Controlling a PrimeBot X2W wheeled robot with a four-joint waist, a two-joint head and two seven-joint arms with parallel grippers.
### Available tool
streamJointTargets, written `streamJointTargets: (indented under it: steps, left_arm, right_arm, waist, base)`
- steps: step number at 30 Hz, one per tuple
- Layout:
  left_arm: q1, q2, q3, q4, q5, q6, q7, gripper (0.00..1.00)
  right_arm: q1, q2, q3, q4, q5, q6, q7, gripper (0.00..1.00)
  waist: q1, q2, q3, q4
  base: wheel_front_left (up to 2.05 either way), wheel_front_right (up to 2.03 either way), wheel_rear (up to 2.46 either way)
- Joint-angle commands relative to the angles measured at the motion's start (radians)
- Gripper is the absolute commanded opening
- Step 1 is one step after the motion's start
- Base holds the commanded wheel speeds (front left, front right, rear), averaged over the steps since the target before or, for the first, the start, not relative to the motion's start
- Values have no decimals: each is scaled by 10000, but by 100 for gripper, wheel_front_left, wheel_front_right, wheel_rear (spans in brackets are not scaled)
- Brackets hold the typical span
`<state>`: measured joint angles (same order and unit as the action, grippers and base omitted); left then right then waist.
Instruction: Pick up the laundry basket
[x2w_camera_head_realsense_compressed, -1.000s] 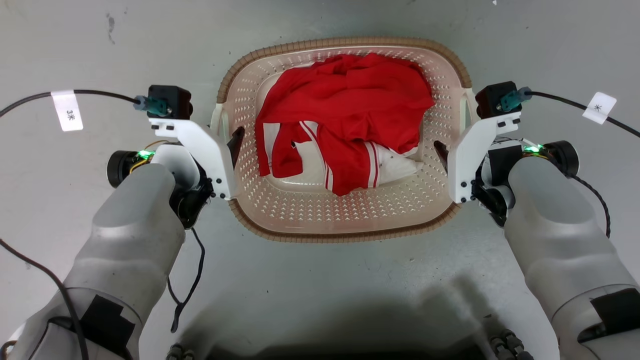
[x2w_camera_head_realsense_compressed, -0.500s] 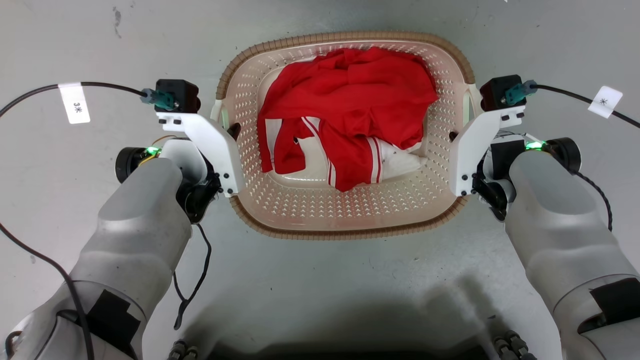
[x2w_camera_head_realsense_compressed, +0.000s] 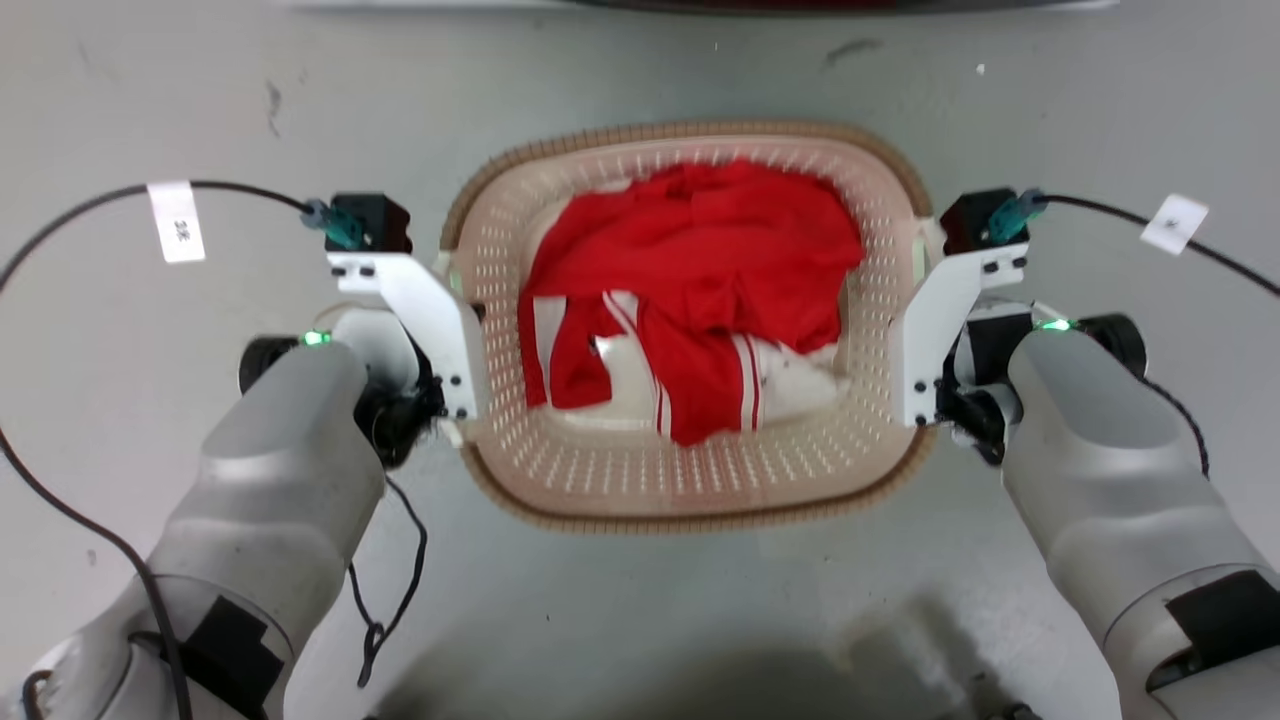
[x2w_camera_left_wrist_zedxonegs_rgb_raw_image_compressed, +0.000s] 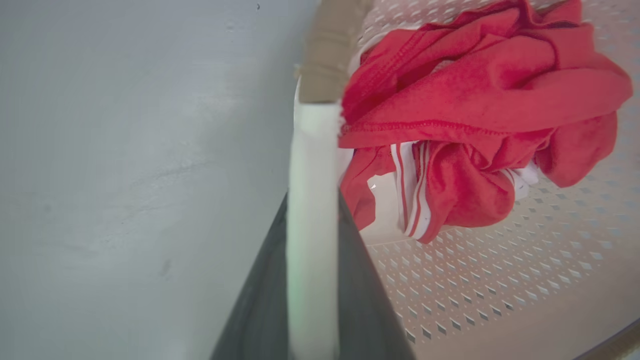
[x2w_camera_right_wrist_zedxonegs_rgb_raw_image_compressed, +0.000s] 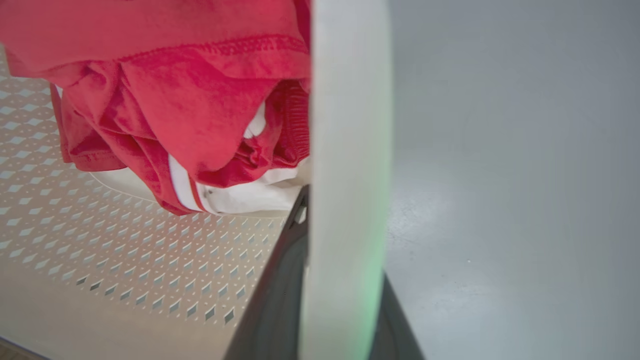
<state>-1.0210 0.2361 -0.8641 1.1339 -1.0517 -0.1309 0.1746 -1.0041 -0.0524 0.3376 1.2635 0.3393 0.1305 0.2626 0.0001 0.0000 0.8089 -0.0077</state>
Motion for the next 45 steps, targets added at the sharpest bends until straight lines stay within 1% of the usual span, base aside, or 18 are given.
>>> streamJointTargets:
  steps: [1, 12, 19, 23, 31, 45]
  left_arm:
    - [154, -33, -76, 30, -103, 6, 177, 0]
    - [803, -221, -546, 76, -991, -11, 2049, 0]
    - [1190, -204, -715, 149, -1495, -19, 3202, 0]
    - [1354, -152, -796, 249, -1687, -19, 3574, 0]
    - [1626, -293, -913, 434, -1927, -19, 4052, 0]
    - [2096, -729, -1077, 767, -2229, -21, 4562, 0]
  right_arm:
    - [143, 41, 150, -9, 149, 4, 214, 0]
    - [953, 90, 1212, -258, 1791, 18, 2602, 0]
    - [1354, 105, 1613, -190, 2662, 25, 3794, 0]
    - [1489, 99, 1803, -128, 2991, 25, 4345, 0]
    - [1701, 101, 1955, 65, 3472, 25, 4950, 0]
    - [2160, 134, 2145, 177, 3978, 55, 5379, 0]
  waist:
    - [-1, 0, -418, -5]
    - [-1, 0, -2697, 85]
    - [-1, 0, -4087, 71]
    - [-1, 0, -4802, 28]
    - [-1, 0, -6064, -37]
    - [-1, 0, -7775, -182]
  base:
    - [0, 0, 0]
    - [0, 0, 0]
    - [0, 0, 0]
    - [0, 0, 0]
    - [0, 0, 0]
    - [0, 0, 0]
